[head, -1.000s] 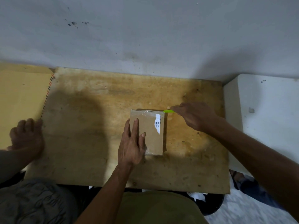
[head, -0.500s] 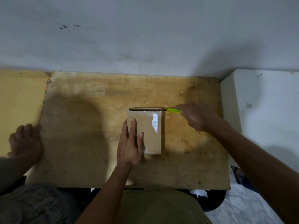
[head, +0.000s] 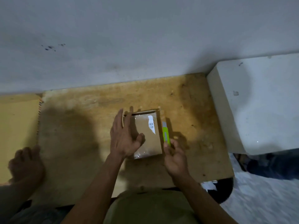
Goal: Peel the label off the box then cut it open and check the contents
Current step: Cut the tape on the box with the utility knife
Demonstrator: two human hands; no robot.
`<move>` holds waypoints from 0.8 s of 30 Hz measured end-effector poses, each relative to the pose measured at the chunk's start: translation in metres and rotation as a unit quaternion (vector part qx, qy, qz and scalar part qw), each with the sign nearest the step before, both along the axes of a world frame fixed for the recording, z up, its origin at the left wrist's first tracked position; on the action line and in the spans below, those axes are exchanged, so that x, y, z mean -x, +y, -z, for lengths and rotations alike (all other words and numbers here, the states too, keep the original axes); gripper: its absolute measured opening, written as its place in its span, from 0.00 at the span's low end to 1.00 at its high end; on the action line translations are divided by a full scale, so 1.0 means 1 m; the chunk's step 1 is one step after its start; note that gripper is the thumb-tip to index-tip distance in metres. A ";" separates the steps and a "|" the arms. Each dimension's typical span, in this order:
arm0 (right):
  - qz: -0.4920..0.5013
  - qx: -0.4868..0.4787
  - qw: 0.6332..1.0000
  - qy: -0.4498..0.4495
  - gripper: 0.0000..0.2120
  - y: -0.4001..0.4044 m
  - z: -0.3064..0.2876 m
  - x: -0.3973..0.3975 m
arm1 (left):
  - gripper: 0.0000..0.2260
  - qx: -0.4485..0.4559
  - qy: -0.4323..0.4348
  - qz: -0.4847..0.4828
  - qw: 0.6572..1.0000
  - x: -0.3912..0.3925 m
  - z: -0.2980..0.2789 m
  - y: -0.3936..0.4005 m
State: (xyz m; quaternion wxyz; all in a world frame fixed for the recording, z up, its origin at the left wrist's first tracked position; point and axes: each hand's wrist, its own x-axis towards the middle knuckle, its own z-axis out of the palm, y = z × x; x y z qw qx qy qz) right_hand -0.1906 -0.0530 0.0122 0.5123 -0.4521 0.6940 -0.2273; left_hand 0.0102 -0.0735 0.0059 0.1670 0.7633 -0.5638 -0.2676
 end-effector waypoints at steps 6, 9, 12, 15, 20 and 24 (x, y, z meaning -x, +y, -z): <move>0.170 -0.083 0.981 -0.053 0.04 0.025 0.001 -0.037 | 0.44 -0.122 -0.041 0.145 0.981 -0.024 -0.004 -0.036; 0.236 -0.070 0.965 -0.091 0.04 0.016 0.002 -0.046 | 0.42 -0.106 -0.054 0.118 0.986 -0.025 -0.008 -0.027; 0.229 -0.017 0.972 -0.054 0.02 0.002 -0.007 -0.044 | 0.37 -0.091 -0.014 0.020 0.996 -0.024 -0.009 -0.005; 0.154 0.053 0.987 -0.009 0.03 -0.024 -0.020 -0.036 | 0.34 -0.064 0.052 -0.095 0.992 -0.016 -0.009 0.022; -0.052 0.076 0.994 0.058 0.08 -0.071 -0.020 -0.030 | 0.36 -0.055 0.135 -0.228 0.963 0.005 -0.001 0.048; -0.112 0.080 0.985 0.100 0.09 -0.086 -0.016 -0.027 | 0.35 -0.042 0.131 -0.248 0.959 0.024 -0.004 0.053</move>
